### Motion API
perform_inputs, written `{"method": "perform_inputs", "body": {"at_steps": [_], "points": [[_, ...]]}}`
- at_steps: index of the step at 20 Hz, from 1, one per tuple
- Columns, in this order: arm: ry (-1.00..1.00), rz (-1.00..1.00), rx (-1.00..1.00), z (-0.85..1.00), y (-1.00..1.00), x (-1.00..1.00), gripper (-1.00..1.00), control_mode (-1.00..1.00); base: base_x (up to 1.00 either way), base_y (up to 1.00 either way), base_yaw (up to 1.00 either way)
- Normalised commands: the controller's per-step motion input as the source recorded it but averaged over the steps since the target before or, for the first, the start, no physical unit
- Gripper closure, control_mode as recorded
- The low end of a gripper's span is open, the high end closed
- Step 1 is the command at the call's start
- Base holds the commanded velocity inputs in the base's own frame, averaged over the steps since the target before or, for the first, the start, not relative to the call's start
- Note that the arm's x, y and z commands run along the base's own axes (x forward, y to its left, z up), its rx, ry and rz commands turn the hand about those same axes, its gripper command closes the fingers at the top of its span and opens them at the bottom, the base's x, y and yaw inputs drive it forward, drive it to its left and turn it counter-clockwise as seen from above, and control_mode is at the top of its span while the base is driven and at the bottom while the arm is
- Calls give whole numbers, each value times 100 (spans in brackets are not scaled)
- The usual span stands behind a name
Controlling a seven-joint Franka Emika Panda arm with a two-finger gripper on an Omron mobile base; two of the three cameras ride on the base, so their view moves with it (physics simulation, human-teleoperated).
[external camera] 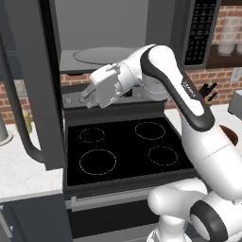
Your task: Open the microwave, place the bowl with waffle inside the microwave, then close the microwave door and turn it on.
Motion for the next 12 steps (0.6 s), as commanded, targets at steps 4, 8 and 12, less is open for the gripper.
{"method": "perform_inputs", "body": {"at_steps": [4, 8, 12], "points": [[-12, -26, -15, -6, -98, -26, -100, -100, 0, 0, 0], [-3, -35, -10, -13, -100, -26, -100, -100, 0, 0, 0], [0, -49, -1, -16, -100, -9, -100, -100, 0, 0, 0]]}}
